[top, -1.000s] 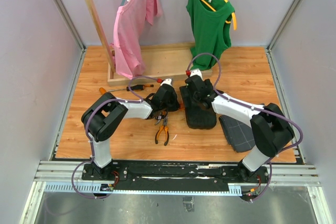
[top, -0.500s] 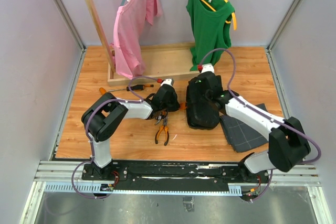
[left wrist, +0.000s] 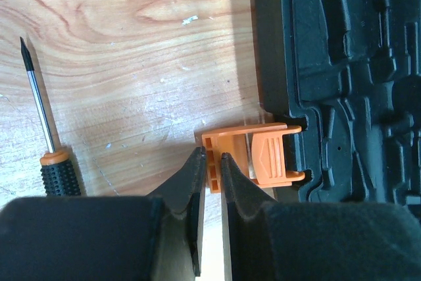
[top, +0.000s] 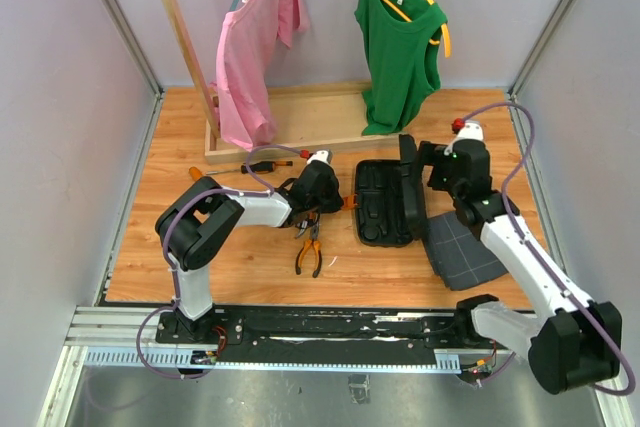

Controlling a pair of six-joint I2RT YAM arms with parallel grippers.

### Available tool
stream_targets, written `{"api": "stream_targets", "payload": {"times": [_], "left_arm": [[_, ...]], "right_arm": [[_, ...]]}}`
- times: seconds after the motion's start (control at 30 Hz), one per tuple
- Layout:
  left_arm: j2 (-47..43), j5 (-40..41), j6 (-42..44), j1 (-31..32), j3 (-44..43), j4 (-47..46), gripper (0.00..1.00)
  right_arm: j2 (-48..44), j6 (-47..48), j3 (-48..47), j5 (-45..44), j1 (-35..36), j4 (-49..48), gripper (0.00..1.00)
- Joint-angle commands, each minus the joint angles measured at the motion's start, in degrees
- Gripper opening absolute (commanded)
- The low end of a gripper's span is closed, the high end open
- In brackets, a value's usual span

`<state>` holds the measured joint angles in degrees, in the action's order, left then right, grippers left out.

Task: Sort the tools into containers
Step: Open the storage box at the center of the board.

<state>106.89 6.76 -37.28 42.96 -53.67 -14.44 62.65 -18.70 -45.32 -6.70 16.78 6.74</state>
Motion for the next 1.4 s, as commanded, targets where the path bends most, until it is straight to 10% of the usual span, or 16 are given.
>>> {"api": "stream_targets", "payload": {"times": [0.0, 0.57, 1.37], "left_arm": [[1.1, 3.8, 3.2, 0.3, 1.2, 9.2, 0.09], [-2.0, 5.2, 3.8, -2.4, 5.9, 9.7, 0.08], [-11.3, 7.9, 3.2, -7.5, 16.8, 10.2, 0.06]], "right_arm": [[-2.4, 1.0, 4.2, -1.3, -5.7, 7.7, 1.0], [-26.2, -2.3, 12.3, -20.5, -6.7, 6.3, 1.0], [-11.4, -3.5, 10.3, 2.3, -6.7, 5.3, 0.98]]}}
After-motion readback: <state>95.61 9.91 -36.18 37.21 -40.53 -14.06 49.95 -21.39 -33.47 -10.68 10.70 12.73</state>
